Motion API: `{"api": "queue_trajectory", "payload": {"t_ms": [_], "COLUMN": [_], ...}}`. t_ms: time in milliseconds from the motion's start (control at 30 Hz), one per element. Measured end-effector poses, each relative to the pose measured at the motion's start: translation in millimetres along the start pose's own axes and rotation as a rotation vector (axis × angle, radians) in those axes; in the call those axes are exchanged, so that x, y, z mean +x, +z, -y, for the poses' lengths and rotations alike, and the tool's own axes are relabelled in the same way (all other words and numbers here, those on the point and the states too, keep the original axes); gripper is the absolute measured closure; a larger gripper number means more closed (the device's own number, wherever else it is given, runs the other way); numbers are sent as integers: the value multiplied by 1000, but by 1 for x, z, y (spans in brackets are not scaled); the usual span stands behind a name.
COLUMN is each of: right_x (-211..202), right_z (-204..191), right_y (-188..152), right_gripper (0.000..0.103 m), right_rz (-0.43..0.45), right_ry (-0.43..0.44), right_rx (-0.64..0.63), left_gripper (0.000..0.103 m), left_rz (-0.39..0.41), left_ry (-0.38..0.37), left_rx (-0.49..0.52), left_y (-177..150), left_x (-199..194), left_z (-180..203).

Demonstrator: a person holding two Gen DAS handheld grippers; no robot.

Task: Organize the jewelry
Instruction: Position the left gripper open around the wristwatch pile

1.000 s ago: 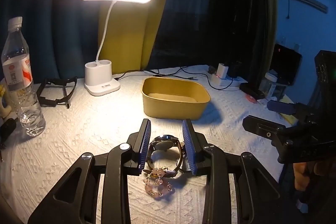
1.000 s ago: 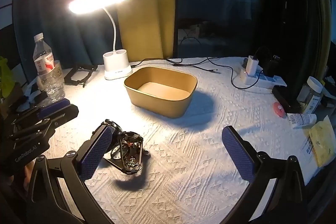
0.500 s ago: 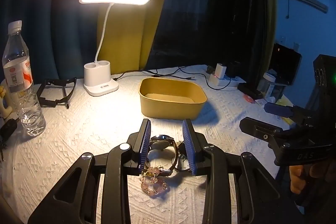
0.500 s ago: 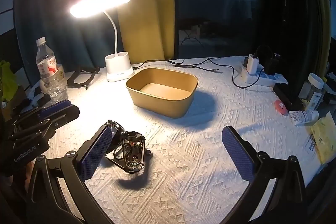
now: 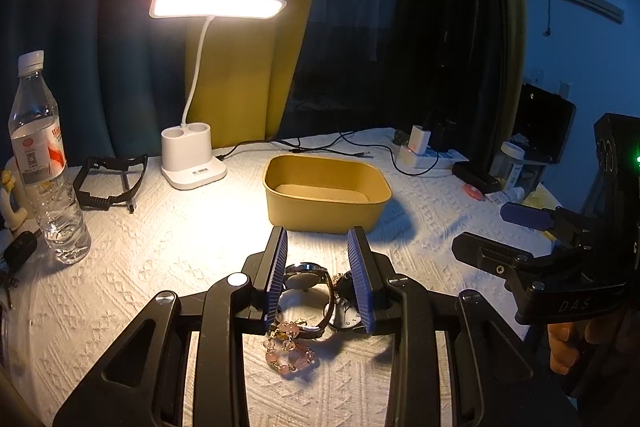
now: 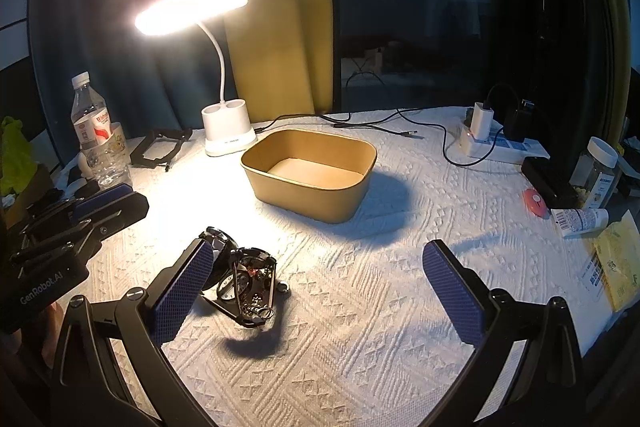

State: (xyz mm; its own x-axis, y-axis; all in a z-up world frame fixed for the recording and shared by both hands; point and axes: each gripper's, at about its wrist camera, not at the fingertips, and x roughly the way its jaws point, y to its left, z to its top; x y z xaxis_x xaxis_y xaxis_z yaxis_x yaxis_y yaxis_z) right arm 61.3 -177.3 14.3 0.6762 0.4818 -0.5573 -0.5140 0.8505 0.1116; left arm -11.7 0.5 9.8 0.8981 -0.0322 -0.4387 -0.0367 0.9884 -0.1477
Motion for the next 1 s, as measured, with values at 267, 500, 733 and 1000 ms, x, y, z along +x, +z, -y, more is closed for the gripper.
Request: {"api": "queue_trajectory", "payload": {"t_ms": [267,500,733,1000], "right_x": [0,0,1,3], "right_z": [-1,0,-5,-9], "right_y": [-1,-2,-2,-1], "right_gripper": [0,0,0,0], "right_rz": [0,1,-3,-8], "right_ry": [2,2,-1,-3], "right_rx": [-1,-2,-12,-21], "left_gripper": [70,70,70,70], "left_rz": [0,1,-1,-1], "left_ry": [-3,-7,-5,-5], "left_rx": [-1,-3,-5,-7], "left_y": [0,-1,-3,-3], "left_x": [-1,-1,-2,-2], "left_z": [2,3,3,2]}}
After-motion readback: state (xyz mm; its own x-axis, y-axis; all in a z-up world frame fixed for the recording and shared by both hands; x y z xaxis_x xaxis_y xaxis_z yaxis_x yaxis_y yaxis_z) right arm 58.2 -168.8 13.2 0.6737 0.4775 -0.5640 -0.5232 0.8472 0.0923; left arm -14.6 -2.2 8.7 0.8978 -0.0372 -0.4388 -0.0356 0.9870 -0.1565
